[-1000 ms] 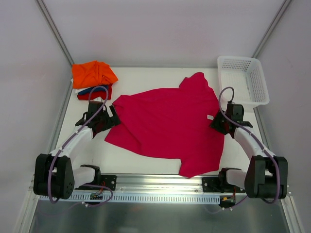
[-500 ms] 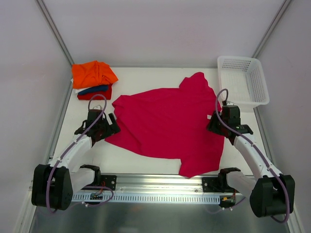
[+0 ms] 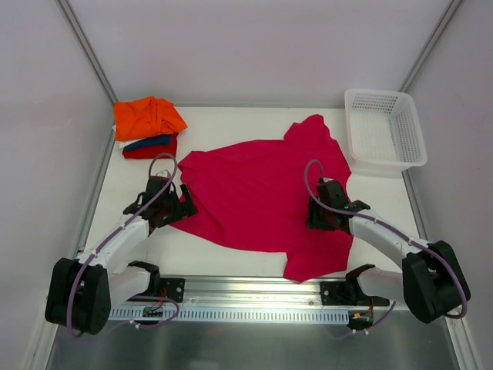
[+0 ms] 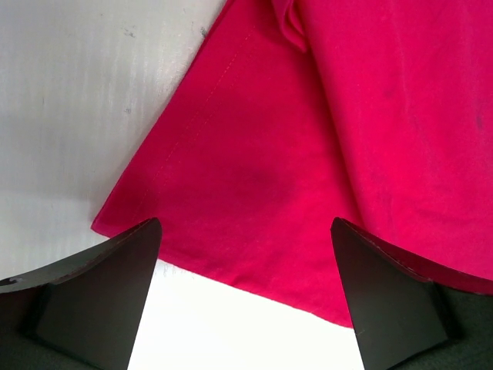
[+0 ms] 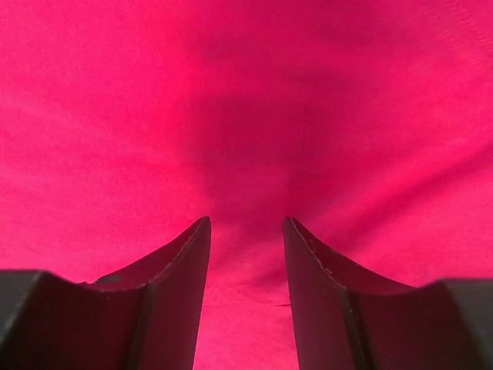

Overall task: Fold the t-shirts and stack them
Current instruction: Fold the tshirt

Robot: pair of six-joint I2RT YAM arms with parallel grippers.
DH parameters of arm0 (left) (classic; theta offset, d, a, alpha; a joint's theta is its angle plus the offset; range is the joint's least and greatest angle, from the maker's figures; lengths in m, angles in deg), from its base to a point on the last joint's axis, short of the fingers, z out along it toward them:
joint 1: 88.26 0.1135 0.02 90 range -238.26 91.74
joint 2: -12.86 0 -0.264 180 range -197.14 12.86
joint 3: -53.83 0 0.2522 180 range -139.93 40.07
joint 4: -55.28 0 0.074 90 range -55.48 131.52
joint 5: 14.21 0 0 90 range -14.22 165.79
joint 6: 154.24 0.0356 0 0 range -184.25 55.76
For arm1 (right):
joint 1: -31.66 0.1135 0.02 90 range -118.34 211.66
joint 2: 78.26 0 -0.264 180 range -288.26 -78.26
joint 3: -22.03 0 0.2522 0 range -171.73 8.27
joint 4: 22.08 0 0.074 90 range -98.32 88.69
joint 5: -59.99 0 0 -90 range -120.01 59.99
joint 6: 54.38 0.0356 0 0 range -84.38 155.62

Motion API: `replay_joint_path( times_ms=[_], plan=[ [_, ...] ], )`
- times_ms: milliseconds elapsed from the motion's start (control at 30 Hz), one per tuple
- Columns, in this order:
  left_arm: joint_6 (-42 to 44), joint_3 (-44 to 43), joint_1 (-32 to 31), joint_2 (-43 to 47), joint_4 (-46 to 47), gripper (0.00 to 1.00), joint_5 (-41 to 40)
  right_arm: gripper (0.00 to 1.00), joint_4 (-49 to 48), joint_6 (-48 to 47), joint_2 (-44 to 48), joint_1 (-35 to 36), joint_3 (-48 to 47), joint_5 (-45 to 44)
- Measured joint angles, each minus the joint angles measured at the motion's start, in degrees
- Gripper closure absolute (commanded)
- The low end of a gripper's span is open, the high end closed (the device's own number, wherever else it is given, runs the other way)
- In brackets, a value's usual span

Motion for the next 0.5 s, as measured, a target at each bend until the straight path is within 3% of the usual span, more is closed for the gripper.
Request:
replay_joint_path(
  times_ms=[500],
  plan=[
    [-0.04, 0.00, -0.37, 0.17, 0.00, 0.05, -0.02, 0.53, 2.08, 0.20, -15.61, 12.96, -10.05, -11.50]
  ],
)
